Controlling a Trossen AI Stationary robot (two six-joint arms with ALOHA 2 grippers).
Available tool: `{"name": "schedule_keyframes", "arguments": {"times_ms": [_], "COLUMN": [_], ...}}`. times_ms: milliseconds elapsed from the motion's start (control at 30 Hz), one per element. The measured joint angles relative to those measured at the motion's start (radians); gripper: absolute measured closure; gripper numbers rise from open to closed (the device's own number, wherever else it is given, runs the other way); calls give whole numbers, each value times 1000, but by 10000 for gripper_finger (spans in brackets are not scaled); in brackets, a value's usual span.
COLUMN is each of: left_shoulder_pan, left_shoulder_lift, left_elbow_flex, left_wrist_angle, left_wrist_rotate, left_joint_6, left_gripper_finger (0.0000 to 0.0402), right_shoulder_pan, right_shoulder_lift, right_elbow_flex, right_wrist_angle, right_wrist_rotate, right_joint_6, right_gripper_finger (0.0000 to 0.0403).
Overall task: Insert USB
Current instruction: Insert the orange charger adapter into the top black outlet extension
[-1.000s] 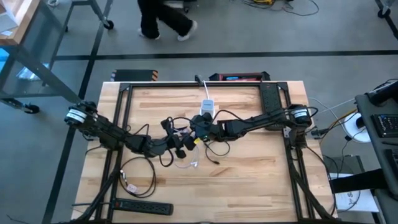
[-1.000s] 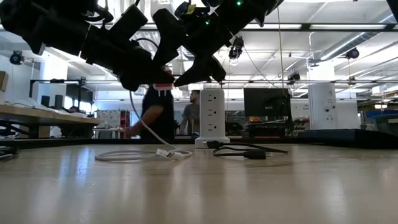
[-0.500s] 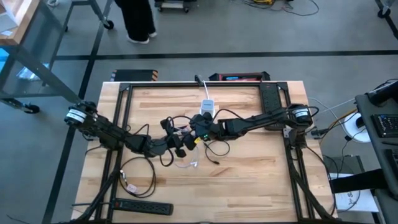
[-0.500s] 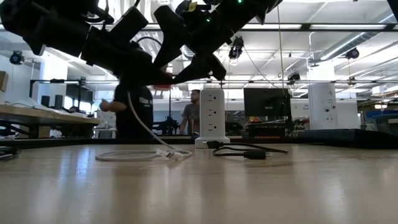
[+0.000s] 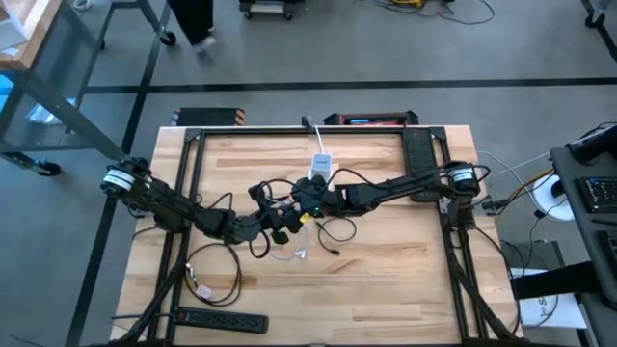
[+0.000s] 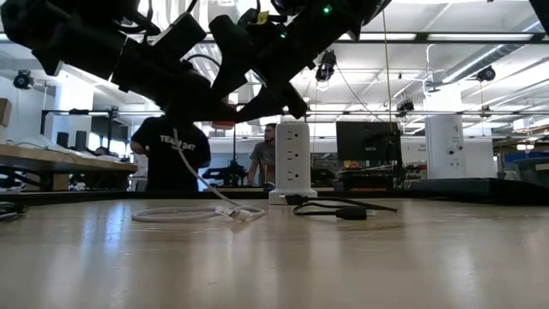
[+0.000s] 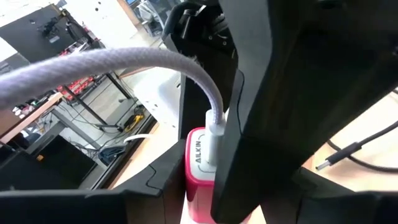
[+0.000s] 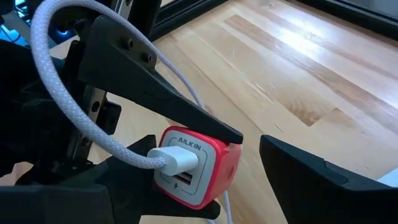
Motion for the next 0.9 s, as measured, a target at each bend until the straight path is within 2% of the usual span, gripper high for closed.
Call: {"name": "schedule_keyframes", "arguments": {"times_ms": [200,367,500,900], "left_shoulder_pan": [1,3,1,-2], "left_shoulder_lift": [0,0,0,-5], "left_elbow_flex": [1,2,2,6], "left_wrist_angle": [-5,-9,-17,-65], "left_wrist_rotate": [-4,-13,-26,-44], "left_joint_6": [0,0,1,2], "left_gripper_finger": [267,246,230,261], "right_shoulder_pan": [-5,-13,-19,-22], "right_shoulder_lift": [0,0,0,-7], "right_elbow_flex": [0,0,-3,-6], "right_wrist_angle": [3,-2,-31,-53], "right_wrist_rotate": [-6,-18,14,-1], "right_joint_6": [10,-7,-32,-61], "right_gripper_finger": [163,226,281,281]}}
